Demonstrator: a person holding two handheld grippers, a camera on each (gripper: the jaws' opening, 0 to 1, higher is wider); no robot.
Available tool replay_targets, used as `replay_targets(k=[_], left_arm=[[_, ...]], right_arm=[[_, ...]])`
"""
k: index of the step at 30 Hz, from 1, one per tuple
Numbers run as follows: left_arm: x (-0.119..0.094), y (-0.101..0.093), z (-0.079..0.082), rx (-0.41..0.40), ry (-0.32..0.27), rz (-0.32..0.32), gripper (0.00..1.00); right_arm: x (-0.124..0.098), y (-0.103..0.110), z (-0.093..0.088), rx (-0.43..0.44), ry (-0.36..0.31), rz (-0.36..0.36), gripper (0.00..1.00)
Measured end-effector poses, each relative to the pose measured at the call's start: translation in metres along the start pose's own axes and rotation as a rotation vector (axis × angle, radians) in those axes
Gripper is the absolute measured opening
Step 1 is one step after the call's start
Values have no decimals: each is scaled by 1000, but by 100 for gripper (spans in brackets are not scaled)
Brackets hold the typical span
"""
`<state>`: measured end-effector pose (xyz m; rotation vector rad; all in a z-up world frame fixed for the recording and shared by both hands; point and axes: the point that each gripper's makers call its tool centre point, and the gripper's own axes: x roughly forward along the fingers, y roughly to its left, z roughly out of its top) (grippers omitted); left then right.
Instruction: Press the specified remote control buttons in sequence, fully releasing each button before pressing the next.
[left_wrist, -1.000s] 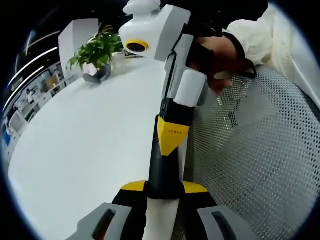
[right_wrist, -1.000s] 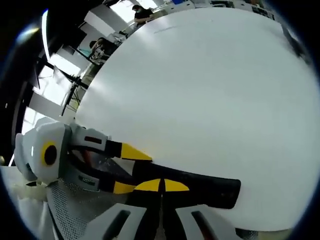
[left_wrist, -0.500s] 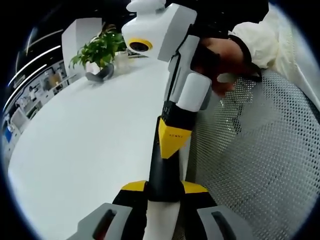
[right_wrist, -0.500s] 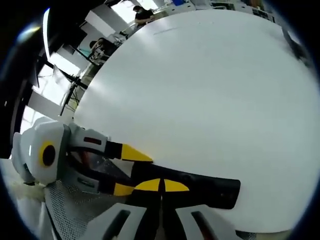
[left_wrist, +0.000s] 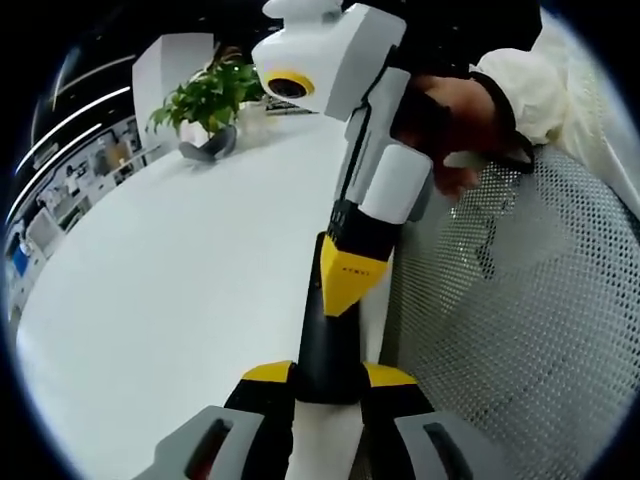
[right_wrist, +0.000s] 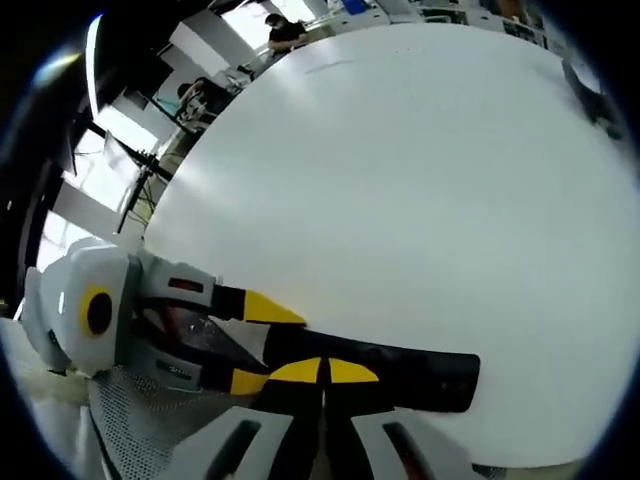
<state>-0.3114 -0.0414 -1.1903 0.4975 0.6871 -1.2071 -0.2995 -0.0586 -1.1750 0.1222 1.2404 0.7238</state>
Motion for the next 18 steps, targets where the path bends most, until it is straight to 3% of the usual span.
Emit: replay_targets(k=[7, 16, 18], left_arm=[[0, 0, -1, -16, -8, 18, 25], [2, 3, 1, -42, -15, 42, 25], [2, 3, 0, -45, -14, 47, 25]], right_arm=[[-35, -1, 27, -60, -188, -28, 0], [-98, -9, 40, -177, -429, -136, 0], [-105, -3, 41, -195, -490, -92, 2]])
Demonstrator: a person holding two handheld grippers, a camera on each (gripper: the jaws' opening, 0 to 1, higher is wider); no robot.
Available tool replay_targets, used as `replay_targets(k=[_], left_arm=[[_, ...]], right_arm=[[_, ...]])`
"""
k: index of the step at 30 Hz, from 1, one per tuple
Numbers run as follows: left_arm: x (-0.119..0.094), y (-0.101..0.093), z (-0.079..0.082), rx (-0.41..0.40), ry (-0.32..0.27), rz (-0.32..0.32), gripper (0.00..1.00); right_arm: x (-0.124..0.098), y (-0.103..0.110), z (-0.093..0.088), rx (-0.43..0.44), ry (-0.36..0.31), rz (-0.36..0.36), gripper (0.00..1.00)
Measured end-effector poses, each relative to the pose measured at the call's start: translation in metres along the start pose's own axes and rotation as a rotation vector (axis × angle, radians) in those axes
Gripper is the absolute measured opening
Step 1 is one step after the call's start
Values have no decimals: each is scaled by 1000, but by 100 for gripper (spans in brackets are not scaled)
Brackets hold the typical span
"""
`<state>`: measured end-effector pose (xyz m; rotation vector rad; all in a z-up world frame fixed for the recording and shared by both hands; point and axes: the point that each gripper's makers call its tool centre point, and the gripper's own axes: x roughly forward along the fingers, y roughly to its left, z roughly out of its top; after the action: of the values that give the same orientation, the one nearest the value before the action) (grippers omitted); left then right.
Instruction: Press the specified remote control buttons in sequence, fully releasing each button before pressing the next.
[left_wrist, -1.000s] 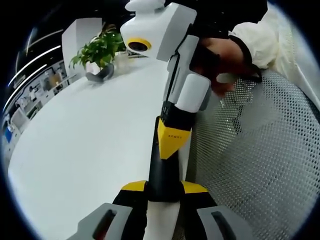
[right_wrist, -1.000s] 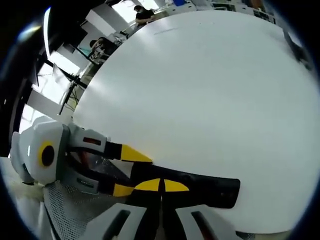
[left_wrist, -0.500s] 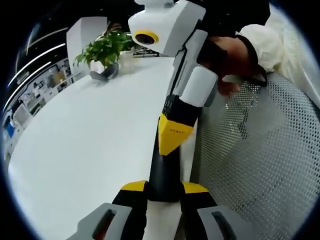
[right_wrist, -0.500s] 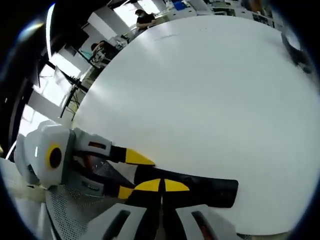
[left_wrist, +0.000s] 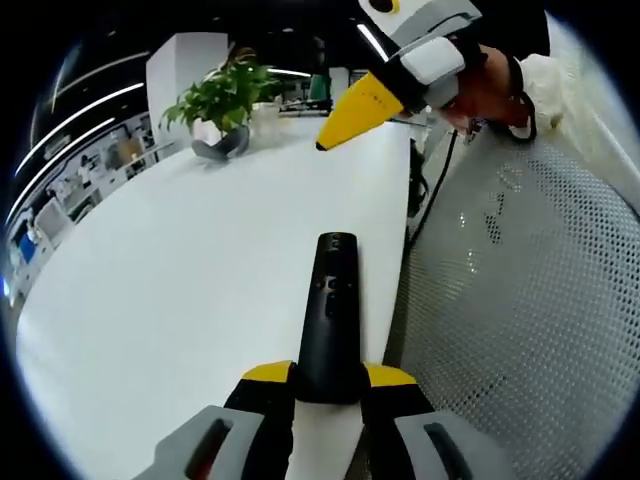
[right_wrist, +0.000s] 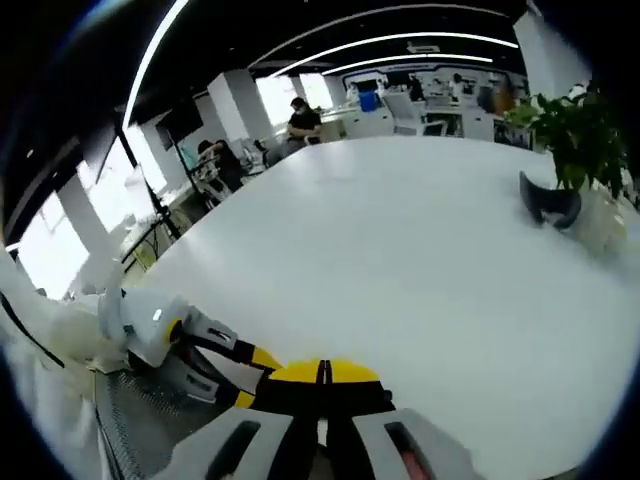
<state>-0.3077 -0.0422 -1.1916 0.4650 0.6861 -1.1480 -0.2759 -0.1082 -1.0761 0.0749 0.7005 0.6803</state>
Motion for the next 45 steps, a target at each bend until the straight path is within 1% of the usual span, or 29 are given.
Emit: replay_targets(k=[2, 3, 4, 6, 7, 8, 9, 11, 13, 14, 17, 19, 21, 24, 27, 31, 33, 35, 39, 45], left_arm=[[0, 0, 0, 0, 0, 2, 25], [0, 0, 0, -1, -1, 3, 25], [0, 0, 0, -2, -1, 5, 25], [0, 0, 0, -7, 0, 8, 25], [0, 0, 0, -8, 1, 10, 25], [0, 0, 0, -9, 5, 13, 25], [0, 0, 0, -8, 7, 14, 25], [0, 0, 0, -8, 10, 15, 25], [0, 0, 0, -7, 9, 12, 25], [0, 1, 0, -6, 10, 11, 25], [-1, 4, 0, -6, 14, 11, 25], [-1, 6, -1, -2, 23, 7, 25], [-2, 8, -1, 1, 29, 6, 25], [-4, 11, -2, 3, 37, 4, 25], [-6, 16, -5, 10, 55, 0, 25], [-7, 23, -6, 18, 72, -14, 24], [-7, 26, -6, 33, 95, -27, 24], [-8, 28, -7, 42, 114, -37, 24], [-8, 33, -6, 73, 131, -59, 24], [-7, 41, -5, 91, 141, -66, 24]], right_arm=[[-2, 1, 1, 37, -35, 24, 11], [-2, -2, 0, 39, -42, 20, 16], [-2, -3, 0, 35, -41, 16, 18], [-3, -7, 2, -34, -43, -14, 21], [-4, -10, 5, -62, -66, -31, 23], [-4, -11, 9, -86, -103, -42, 28], [-2, -10, 12, -81, -131, -36, 35], [-2, -7, 13, -81, -139, -23, 50], [-5, -8, 22, -156, -193, -55, 55], [-7, -9, 22, -195, -203, -70, 59], [-5, -9, 18, -233, -190, -82, 73], [-4, -9, 20, -254, -192, -93, 77], [-6, -8, 24, -270, -219, -95, 81], [-7, -8, 27, -268, -235, -86, 85], [-5, -11, 26, -272, -229, -97, 86], [-4, -12, 26, -264, -227, -97, 84], [-4, -16, 23, -247, -214, -113, 83], [-4, -17, 23, -241, -214, -120, 82], [-5, -12, 21, -264, -205, -120, 82], [-7, -19, 20, -271, -194, -133, 82]])
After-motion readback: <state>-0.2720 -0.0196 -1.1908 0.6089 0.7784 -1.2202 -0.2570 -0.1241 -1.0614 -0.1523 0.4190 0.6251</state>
